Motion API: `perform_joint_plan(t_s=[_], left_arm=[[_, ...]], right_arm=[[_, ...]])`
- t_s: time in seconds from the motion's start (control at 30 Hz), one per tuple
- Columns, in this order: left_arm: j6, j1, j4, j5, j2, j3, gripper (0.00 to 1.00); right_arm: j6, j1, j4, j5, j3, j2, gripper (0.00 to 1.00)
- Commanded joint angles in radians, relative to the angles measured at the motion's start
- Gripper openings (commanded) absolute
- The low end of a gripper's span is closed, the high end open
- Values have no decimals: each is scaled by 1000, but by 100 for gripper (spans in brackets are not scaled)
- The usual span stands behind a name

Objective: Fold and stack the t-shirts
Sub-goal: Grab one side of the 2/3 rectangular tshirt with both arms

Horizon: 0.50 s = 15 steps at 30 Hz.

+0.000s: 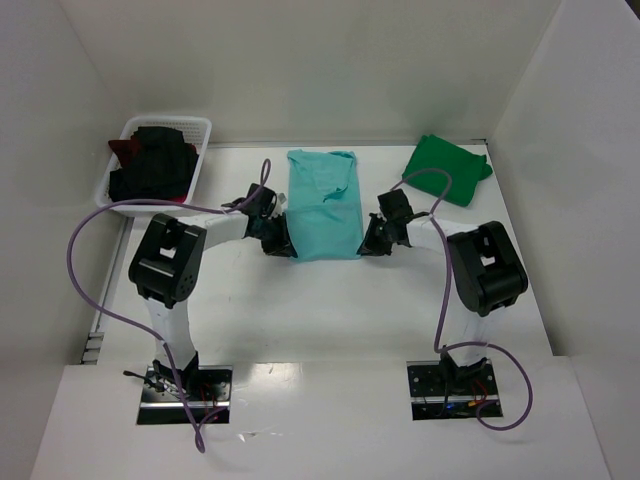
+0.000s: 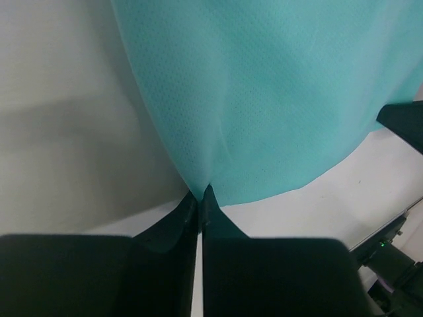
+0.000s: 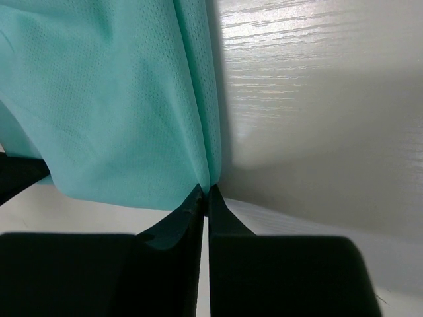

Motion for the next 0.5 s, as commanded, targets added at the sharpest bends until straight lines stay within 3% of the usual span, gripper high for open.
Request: perform_joint_plan(t_s=[0.0, 0.17, 0.47], left_arm=[[-2, -5, 11, -9, 17, -14, 2], [-22, -25, -11, -30, -20, -41, 0], [-113, -110, -83, -121, -237, -190, 0]], right_arm=[[-3, 9, 6, 12, 4, 27, 4], [8, 20, -8, 25, -37, -33, 0], [66, 101, -22, 52, -184, -257, 0]])
